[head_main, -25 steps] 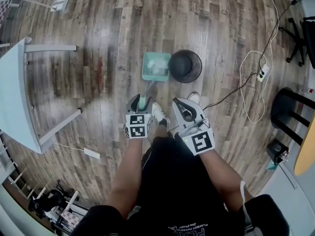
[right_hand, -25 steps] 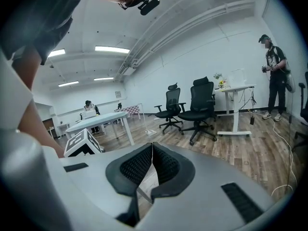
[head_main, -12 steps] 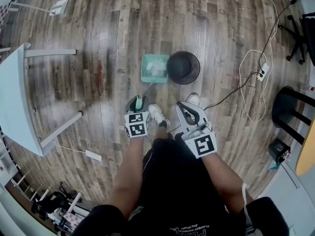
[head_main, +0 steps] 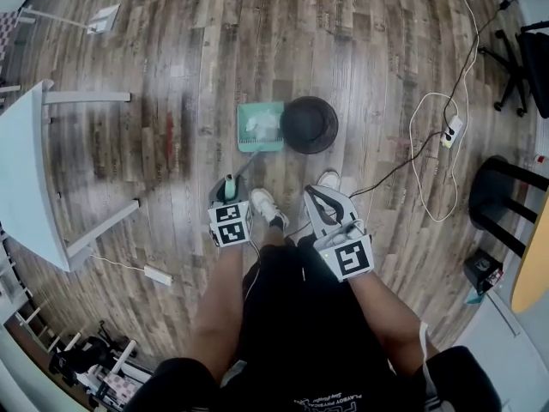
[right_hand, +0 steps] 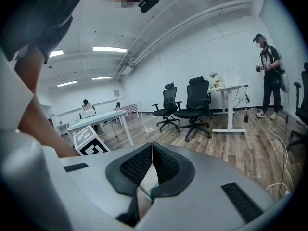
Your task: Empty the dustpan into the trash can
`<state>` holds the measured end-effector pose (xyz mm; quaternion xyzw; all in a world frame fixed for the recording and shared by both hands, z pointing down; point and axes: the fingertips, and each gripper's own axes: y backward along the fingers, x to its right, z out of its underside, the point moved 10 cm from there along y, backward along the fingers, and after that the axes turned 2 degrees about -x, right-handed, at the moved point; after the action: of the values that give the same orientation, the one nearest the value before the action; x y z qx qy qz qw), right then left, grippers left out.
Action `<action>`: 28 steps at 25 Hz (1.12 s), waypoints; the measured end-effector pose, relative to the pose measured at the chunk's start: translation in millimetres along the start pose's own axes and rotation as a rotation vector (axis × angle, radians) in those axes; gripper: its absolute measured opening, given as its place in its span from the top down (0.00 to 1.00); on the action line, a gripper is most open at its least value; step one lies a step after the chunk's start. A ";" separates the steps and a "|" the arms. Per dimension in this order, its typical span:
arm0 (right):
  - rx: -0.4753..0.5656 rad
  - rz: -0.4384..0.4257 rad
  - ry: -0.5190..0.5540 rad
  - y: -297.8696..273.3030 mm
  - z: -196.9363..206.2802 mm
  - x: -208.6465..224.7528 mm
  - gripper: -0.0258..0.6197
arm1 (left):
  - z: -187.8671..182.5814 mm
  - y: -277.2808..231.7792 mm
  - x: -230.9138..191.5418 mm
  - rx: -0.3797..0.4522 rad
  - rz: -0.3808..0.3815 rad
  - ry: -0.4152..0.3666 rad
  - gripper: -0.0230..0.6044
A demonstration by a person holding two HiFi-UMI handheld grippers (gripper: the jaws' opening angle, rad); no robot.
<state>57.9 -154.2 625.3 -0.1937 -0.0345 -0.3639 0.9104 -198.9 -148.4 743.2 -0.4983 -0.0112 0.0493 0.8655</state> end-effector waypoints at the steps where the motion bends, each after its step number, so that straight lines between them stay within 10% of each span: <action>1: 0.000 -0.008 0.002 3.8 0.6 3.2 0.92 | 0.6 3.8 3.8 0.002 -0.009 0.000 0.80; 9: 0.001 -0.062 0.059 30.9 -1.4 7.5 0.92 | 15.9 67.8 19.7 0.049 -0.078 -0.006 0.80; 28: 0.081 0.221 0.123 169.9 -17.9 -98.0 0.92 | 90.7 233.7 -13.4 0.267 -0.013 -0.177 0.80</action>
<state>99.5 14.7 533.2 -0.1367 0.0280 -0.2707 0.9525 -235.9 44.9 587.4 -0.3722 -0.0839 0.0883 0.9201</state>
